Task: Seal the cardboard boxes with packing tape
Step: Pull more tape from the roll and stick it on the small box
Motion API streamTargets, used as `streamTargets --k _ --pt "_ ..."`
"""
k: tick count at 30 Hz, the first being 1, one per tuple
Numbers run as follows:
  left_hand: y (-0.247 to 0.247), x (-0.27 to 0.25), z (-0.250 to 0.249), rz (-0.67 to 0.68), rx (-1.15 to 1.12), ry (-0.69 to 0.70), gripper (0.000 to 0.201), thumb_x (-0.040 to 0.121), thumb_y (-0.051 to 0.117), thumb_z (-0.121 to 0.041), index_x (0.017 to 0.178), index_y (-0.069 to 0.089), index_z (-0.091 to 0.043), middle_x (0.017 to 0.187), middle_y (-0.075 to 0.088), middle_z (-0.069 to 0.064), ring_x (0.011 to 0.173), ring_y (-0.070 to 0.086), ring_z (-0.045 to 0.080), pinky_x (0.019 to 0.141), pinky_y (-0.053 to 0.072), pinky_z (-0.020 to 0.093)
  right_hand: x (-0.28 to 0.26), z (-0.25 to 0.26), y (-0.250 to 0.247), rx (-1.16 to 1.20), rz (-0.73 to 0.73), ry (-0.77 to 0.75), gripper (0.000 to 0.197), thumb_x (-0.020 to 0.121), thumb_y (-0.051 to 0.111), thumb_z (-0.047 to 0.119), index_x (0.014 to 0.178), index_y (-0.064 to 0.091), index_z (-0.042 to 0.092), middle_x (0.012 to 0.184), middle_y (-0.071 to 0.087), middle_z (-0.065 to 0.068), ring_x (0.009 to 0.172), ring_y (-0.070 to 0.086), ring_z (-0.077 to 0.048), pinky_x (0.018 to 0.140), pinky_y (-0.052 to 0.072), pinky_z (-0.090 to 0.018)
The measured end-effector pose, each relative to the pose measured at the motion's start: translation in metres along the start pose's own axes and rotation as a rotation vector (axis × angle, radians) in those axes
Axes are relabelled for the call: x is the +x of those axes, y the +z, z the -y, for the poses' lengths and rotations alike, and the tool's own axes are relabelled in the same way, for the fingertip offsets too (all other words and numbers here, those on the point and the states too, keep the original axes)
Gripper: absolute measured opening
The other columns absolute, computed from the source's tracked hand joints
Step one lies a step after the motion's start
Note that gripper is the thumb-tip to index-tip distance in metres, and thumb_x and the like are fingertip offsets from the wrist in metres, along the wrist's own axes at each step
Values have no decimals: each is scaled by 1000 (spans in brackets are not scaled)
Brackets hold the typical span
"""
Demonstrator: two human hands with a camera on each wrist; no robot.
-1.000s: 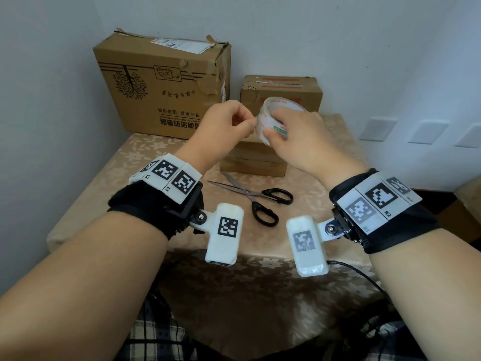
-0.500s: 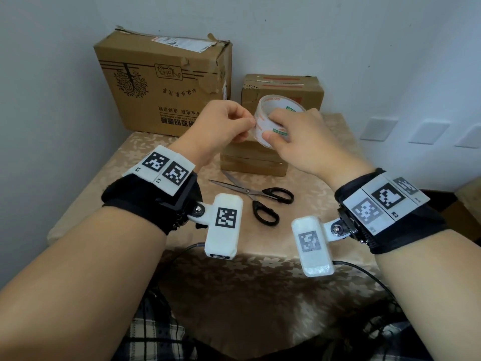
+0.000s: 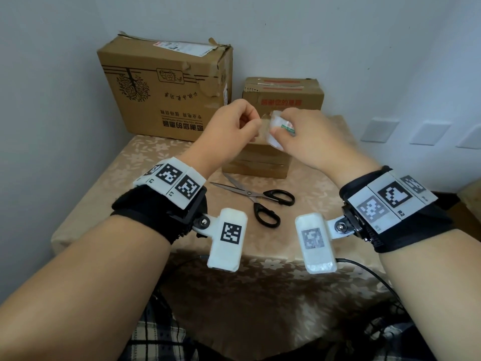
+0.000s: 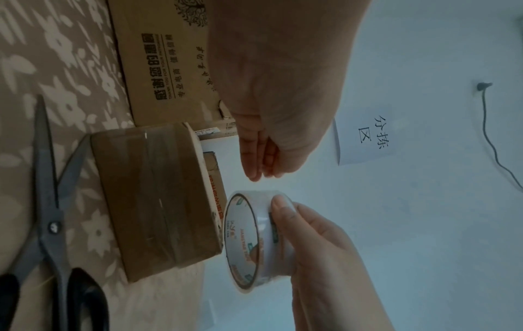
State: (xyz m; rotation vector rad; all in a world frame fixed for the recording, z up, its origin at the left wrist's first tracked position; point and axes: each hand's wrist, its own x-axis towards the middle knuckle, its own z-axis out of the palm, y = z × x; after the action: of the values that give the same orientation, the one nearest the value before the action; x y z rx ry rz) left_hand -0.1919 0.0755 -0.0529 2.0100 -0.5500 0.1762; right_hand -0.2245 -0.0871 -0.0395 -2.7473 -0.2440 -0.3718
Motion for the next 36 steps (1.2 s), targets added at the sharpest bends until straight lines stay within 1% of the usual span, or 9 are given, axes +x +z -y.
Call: streamTargets --k 4,7,12,17,20,24,29,34,36 --pt "-1 2 4 -10 -250 -120 3 90 60 -8 88 58 -9 83 67 9 74 66 10 72 54 19 -4 3 -5 -44 -6 -26 31 98 47 39 115 59 16 93 61 -2 81 49 -17 54 28 -25" --pt "3 2 3 10 -389 -203 20 87 67 -10 99 52 -7 81 70 10 74 70 15 71 56 22 -5 8 -9 -64 -34 -39 42 97 47 45 127 56 17 113 65 -7 90 52 -17 63 29 -27" --pt "7 3 6 2 -382 -183 46 91 63 -13 132 43 -6 79 68 3 70 66 7 68 53 19 -8 12 -11 -81 -16 -64 33 97 46 45 123 58 28 95 59 7 91 53 -15 74 24 -25" --pt "11 5 7 -82 -320 -137 21 94 55 -5 112 65 0 83 66 11 60 58 5 60 50 16 -9 15 -7 -94 0 -76 31 96 47 47 113 61 25 77 46 14 82 48 -15 70 22 -25" --pt "12 5 8 -154 -294 -108 15 92 57 -5 103 68 -2 82 66 13 57 57 6 55 48 16 -13 18 -11 -121 1 -70 32 97 45 46 118 59 25 85 45 11 85 38 -13 67 17 -23" --pt "12 6 9 -212 -280 -80 11 91 59 -8 84 63 -14 73 63 4 56 58 8 56 51 21 -14 19 -12 -109 21 -81 32 97 46 44 118 58 22 85 45 9 87 34 -14 67 15 -23" --pt "14 7 9 -138 -128 -42 17 97 48 -10 83 53 -19 76 57 -3 59 52 3 60 47 21 -14 16 -12 -101 36 -89 24 97 48 44 106 59 25 70 39 16 83 40 -18 61 11 -25" --pt "19 5 4 -121 -138 -11 20 100 40 -7 83 46 -18 78 56 -1 61 54 1 60 47 13 -5 9 -8 -13 -73 -3 34 92 54 48 108 62 19 89 60 5 86 56 -19 59 33 -26" --pt "20 4 3 -122 -202 -4 21 100 40 -6 83 46 -16 80 61 2 64 59 4 67 53 18 -1 5 -5 82 -124 29 37 90 59 46 117 59 21 109 66 -2 98 60 -21 75 47 -33"
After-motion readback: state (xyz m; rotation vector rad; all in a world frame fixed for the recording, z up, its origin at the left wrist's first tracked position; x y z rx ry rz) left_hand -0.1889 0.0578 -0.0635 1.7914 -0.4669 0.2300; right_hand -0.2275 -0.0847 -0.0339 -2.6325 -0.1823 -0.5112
